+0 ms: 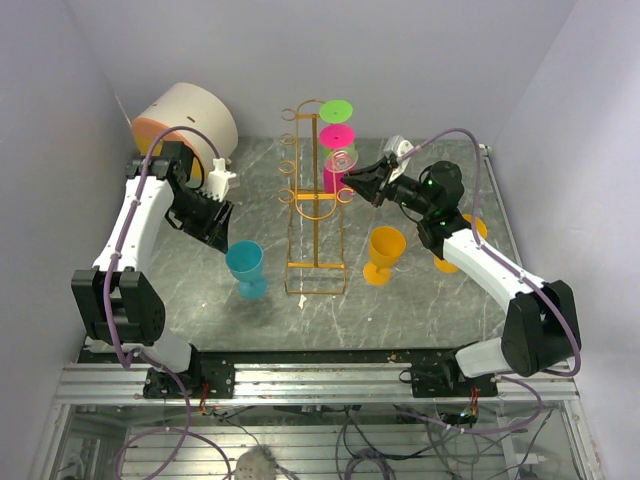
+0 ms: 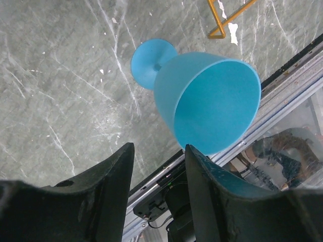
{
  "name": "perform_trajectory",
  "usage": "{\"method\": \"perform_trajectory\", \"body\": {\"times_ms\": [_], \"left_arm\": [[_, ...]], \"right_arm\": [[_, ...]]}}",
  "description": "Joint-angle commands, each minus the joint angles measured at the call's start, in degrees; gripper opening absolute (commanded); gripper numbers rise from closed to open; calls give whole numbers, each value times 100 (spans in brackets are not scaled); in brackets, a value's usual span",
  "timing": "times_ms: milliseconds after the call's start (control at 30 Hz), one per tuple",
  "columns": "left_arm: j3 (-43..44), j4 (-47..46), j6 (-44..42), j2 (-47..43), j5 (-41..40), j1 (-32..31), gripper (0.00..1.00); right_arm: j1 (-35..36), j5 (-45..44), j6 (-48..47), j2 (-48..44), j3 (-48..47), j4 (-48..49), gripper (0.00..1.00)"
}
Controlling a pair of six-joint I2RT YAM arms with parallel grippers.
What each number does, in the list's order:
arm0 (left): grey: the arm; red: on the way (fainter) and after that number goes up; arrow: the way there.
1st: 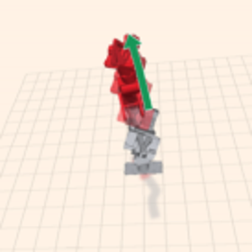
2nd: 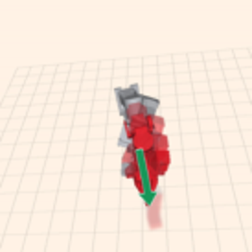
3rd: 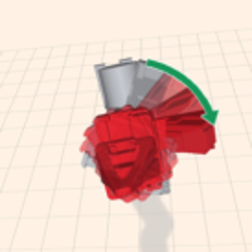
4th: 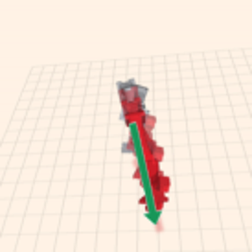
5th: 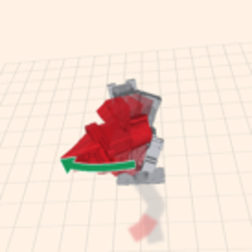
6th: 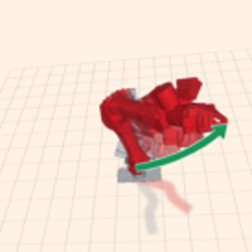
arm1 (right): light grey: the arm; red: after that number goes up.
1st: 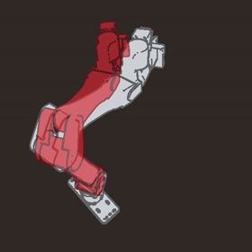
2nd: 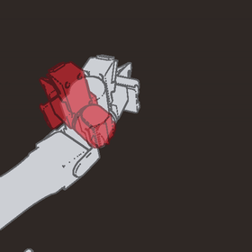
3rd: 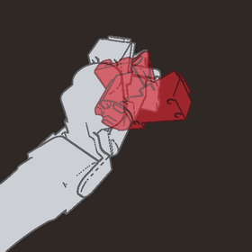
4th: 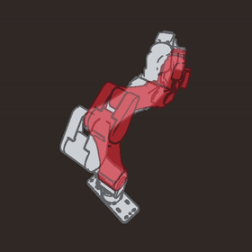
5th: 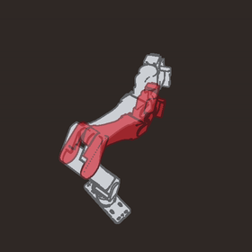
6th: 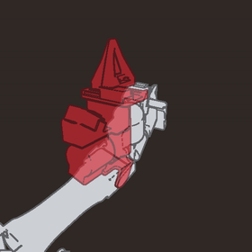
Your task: Place the wine glass upside down on the wine glass rack
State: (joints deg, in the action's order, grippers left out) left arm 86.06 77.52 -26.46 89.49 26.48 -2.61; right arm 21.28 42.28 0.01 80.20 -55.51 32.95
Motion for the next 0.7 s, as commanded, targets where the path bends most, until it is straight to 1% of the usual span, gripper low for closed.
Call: {"method": "perform_trajectory", "body": {"times_ms": [0, 233, 533, 667], "left_arm": [[8, 123, -74, 51, 167, -94, 58], [-52, 13, 53, 35, 143, -219, 60], [-77, -132, 238, 46, 156, -394, 59], [-117, -264, 341, 58, 3, -470, 58]], "right_arm": [[50, 27, -24, 51, -88, 299, 0], [61, -18, -45, 54, -20, 338, 0], [61, -81, 80, 15, 128, 491, 0], [61, -119, 113, -20, 163, 442, 0]]}}
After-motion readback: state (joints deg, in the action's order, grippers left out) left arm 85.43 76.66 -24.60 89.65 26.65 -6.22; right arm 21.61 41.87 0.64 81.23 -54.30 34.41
